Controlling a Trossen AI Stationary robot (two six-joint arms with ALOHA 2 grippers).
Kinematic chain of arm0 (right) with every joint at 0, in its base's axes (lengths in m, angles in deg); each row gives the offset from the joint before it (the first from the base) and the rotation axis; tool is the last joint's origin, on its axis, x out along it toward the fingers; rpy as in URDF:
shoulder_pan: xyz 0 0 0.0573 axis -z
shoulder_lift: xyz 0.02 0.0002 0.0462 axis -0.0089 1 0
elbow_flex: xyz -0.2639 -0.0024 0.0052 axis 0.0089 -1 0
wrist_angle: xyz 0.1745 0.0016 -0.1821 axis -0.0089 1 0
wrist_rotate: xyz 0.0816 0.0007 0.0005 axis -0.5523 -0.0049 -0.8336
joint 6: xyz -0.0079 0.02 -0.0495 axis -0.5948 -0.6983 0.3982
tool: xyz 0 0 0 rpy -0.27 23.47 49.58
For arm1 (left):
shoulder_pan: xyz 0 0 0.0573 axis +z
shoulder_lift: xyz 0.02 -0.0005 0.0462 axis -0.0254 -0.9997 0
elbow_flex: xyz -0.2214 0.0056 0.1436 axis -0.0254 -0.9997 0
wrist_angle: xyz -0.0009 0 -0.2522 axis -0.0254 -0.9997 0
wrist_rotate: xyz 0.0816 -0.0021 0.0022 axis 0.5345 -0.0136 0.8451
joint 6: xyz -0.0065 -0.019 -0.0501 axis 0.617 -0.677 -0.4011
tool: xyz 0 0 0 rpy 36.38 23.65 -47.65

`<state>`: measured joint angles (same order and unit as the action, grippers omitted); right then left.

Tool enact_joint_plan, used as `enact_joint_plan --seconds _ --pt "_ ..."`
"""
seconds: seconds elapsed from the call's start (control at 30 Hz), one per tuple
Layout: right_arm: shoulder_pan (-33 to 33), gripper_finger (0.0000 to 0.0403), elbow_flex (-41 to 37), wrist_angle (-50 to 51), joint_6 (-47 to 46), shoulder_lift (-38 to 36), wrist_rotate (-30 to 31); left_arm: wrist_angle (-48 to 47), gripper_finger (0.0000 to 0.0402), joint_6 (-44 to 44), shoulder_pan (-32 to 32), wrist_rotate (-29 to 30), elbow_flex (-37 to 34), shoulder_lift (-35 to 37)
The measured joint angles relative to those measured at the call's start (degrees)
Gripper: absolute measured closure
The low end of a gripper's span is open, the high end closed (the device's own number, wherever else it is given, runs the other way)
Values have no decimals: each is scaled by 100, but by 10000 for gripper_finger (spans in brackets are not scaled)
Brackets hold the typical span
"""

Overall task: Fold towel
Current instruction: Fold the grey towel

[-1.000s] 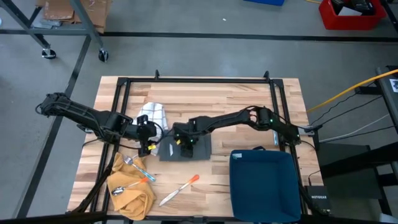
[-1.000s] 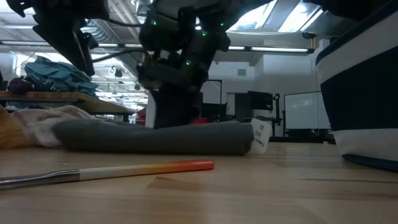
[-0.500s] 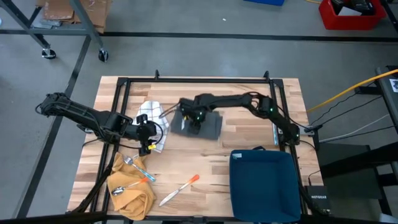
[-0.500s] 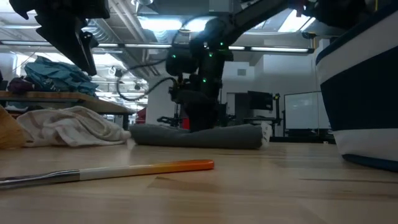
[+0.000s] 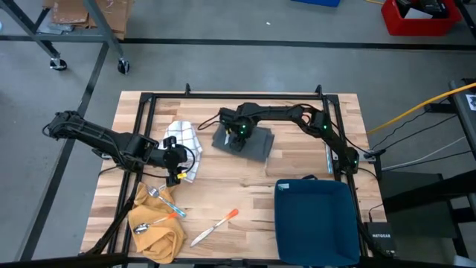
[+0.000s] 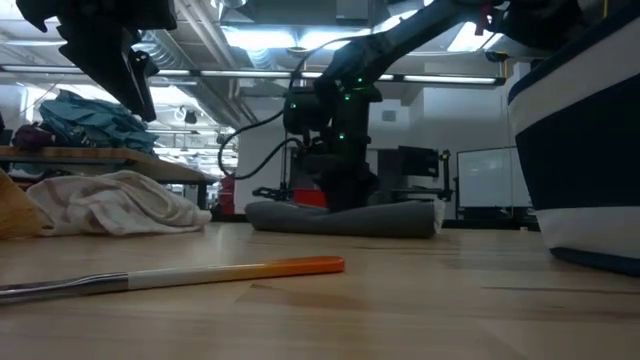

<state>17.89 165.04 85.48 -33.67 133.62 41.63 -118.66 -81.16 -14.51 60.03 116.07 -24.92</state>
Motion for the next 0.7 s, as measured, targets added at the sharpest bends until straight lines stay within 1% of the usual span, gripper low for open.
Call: enact_joint_plan --seconds 0.17,0.4,0.53,0.7 --pt "-1 178 78 722 45 -23 -14 -2 237 0 0 1 0 0" --pt "-5 178 46 1935 561 -66 193 -4 237 -26 0 3 0 0" --pt "5 178 4 2310 731 -66 560 -2 237 -42 0 5 0 0" --pt "73 178 -221 2362 776 -88 588 -2 237 -44 0 5 0 0"
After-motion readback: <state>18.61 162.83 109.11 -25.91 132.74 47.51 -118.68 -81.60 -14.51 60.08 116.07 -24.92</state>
